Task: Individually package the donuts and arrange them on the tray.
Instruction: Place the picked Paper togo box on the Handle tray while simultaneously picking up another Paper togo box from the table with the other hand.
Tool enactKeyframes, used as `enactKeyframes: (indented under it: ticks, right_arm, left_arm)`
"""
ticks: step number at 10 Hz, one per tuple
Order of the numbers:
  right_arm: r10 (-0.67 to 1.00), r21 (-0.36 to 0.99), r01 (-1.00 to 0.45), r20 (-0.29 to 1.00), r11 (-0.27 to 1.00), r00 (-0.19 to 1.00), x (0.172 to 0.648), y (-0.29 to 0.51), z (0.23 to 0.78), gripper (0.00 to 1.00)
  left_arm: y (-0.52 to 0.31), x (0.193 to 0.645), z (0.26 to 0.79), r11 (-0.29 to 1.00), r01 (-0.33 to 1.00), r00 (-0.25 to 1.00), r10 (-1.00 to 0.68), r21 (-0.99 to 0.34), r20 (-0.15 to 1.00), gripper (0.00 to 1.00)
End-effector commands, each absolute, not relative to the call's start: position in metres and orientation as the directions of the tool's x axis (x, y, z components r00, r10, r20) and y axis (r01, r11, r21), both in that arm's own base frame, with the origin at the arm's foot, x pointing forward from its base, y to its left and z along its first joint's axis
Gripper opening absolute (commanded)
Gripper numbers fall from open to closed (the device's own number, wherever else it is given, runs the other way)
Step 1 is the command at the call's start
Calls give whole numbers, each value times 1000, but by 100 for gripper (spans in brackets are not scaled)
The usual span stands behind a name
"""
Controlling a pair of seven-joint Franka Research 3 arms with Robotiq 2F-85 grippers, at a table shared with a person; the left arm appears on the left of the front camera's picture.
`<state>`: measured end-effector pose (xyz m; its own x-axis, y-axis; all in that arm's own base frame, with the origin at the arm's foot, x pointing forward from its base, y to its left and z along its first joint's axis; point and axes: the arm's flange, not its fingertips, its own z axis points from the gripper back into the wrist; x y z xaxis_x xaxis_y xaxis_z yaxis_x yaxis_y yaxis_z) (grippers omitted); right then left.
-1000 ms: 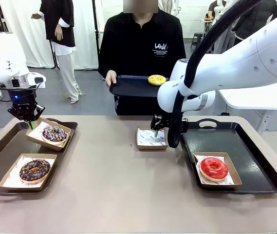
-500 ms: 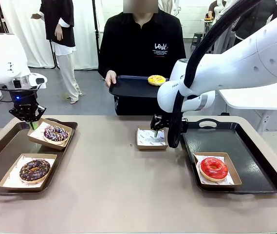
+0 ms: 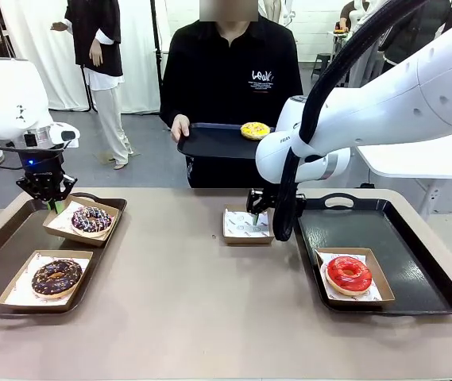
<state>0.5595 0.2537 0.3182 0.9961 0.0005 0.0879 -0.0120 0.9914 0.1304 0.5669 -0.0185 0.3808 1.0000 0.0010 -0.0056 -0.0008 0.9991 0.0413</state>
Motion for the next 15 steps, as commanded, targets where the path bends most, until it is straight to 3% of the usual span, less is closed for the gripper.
enactKeyframes:
  ticks: [1,2,3,5,6,11,13,15]
  right_arm:
    - [26,118,-36,86,992,996,565,255,320,24]
    - [24,120,-34,86,992,996,565,255,320,0]
    - [17,115,-27,93,993,996,565,253,320,0]
    - [11,115,-22,96,993,995,566,252,320,3]
    - [9,110,-20,99,994,995,566,252,320,0]
    - [2,104,-15,125,994,992,565,253,323,0]
    - [-1,104,-12,126,994,992,561,257,336,0]
    - [-11,107,-4,136,994,991,563,260,361,0]
  left_arm:
    - [-17,571,380,998,31,1000,-30,61,-7,100]
    - [-17,571,380,997,33,999,-33,64,-9,59]
    - [-17,571,380,997,33,999,-33,62,-10,100]
    - [-18,571,379,998,29,1000,-29,57,-12,100]
    - [-18,571,379,998,29,1000,-28,56,-12,97]
    - [-15,564,390,1000,29,1000,-29,-6,-1,100]
    - [2,537,426,965,14,999,-3,-262,42,100]
    - [48,480,478,829,-51,990,115,-558,80,100]
